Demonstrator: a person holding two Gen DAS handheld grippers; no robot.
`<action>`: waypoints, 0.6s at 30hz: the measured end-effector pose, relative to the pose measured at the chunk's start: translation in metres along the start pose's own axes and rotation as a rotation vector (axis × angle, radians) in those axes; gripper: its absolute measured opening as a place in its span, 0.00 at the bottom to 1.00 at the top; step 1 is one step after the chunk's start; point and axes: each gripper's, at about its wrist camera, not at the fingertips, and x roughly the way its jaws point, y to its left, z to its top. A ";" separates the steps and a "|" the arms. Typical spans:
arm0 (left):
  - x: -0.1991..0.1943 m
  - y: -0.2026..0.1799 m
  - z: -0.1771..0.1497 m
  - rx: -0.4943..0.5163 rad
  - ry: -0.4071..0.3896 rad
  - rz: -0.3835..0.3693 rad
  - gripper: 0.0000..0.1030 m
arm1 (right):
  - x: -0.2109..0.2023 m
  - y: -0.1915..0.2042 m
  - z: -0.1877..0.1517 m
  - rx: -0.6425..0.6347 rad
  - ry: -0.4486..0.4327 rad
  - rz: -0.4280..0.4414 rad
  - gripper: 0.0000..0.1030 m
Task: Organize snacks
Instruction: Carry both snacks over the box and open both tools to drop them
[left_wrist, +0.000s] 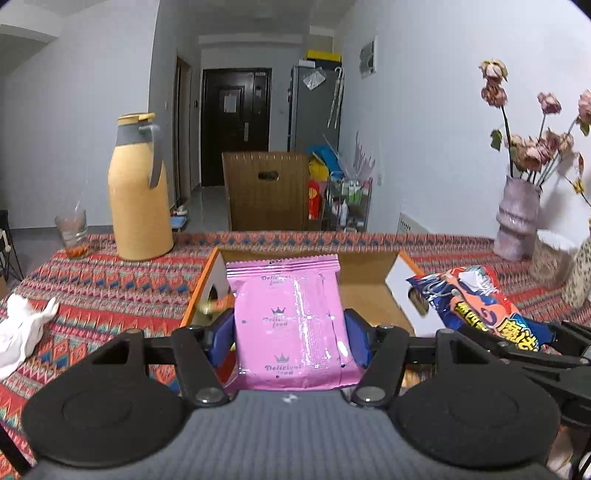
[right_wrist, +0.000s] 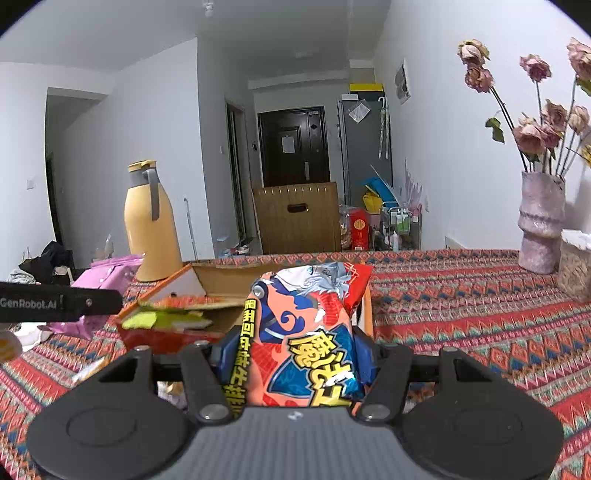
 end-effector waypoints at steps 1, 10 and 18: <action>0.006 0.000 0.005 -0.003 -0.007 -0.002 0.61 | 0.006 0.001 0.005 -0.003 -0.004 -0.002 0.58; 0.062 -0.001 0.031 -0.012 -0.031 0.016 0.61 | 0.066 0.001 0.041 0.003 -0.009 -0.010 0.58; 0.106 0.009 0.022 0.006 -0.048 0.065 0.61 | 0.112 -0.006 0.045 0.047 -0.010 -0.015 0.58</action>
